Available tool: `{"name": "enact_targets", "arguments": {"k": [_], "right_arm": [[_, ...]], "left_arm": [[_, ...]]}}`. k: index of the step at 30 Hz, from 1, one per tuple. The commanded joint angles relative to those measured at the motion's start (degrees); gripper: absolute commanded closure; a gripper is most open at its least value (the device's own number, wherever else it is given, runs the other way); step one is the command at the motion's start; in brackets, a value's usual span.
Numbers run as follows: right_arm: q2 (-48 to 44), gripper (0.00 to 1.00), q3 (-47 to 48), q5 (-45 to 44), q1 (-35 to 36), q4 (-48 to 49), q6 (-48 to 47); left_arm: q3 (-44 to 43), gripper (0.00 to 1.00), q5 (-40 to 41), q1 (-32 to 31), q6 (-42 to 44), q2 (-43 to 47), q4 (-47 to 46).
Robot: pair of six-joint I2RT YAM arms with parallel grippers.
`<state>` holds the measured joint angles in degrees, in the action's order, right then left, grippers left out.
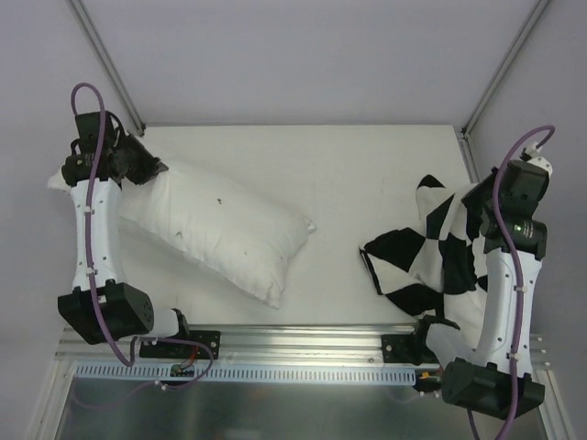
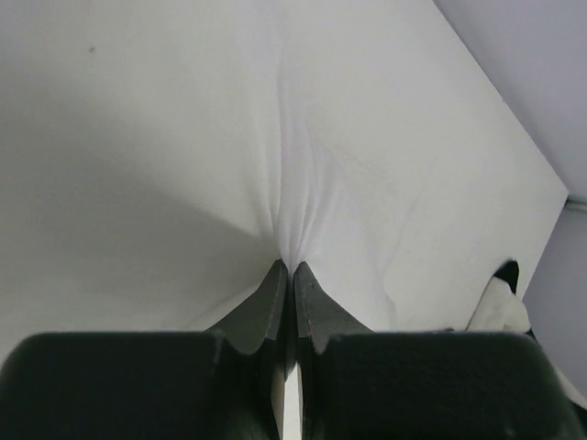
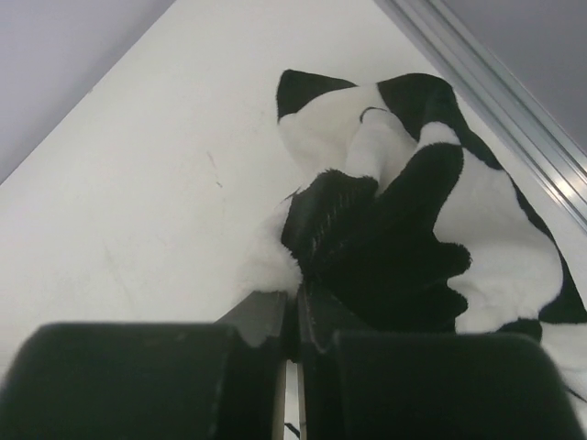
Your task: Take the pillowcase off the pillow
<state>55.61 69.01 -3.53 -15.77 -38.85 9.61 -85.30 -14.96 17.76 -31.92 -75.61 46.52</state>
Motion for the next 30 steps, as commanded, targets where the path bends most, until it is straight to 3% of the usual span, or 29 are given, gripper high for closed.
{"name": "enact_targets", "arguments": {"k": [1, 8, 12, 17, 18, 19, 20, 21, 22, 24, 25, 27, 30], "right_arm": [[-0.3, 0.99, 0.1, 2.2, 2.9, 8.4, -1.3], [3.5, 0.99, 2.3, 11.0, 7.0, 22.8, -1.3], [8.9, 0.99, 7.8, 8.3, 7.5, 27.7, -2.0], [22.3, 0.99, 20.4, 10.8, 7.6, 22.2, -1.5], [25.6, 0.94, 23.8, 11.4, 7.7, 15.8, -1.4], [33.3, 0.60, 32.8, 11.8, 7.9, 11.0, -2.0], [37.9, 0.44, 38.8, 13.0, 8.2, -1.1, -2.3], [42.3, 0.23, 44.6, 13.8, 8.6, -6.9, -3.0], [48.4, 0.19, 51.9, 13.7, 9.2, -10.8, -3.7], [48.3, 0.12, 49.7, 8.5, 12.4, -10.9, -4.8], [44.1, 0.08, 41.8, 7.1, 14.3, -8.2, -4.9], [39.1, 0.01, 34.1, 6.5, 15.2, 0.9, -4.1], [31.6, 0.01, 25.1, 6.3, 15.6, 4.5, -3.4]], "left_arm": [[-8.2, 1.00, -3.3, -6.8, 0.9, -3.6, -5.7], [-12.3, 1.00, -3.4, -9.6, -3.1, -4.0, -9.0], [-11.3, 1.00, 6.9, -8.9, -7.9, 0.4, -10.3], [-5.3, 1.00, 11.8, -8.7, -13.9, 6.4, -12.5], [-3.5, 1.00, 13.0, -8.8, -14.9, 7.6, -12.8], [0.3, 1.00, 14.3, -8.7, -16.3, 9.8, -12.8], [2.0, 1.00, 14.5, -8.7, -16.7, 10.7, -13.0], [3.8, 0.92, 14.3, -8.8, -16.6, 12.0, -13.4], [6.0, 0.51, 12.5, -8.8, -15.0, 11.9, -13.7], [7.5, 0.12, 10.6, -8.9, -12.8, 11.1, -13.7], [8.2, 0.01, 8.6, -8.8, -12.2, 10.7, -13.7], [8.4, 0.01, 6.6, -8.9, -10.0, 10.3, -13.7], [7.8, 0.01, 5.3, -9.8, -7.2, 11.1, -13.7]]}}
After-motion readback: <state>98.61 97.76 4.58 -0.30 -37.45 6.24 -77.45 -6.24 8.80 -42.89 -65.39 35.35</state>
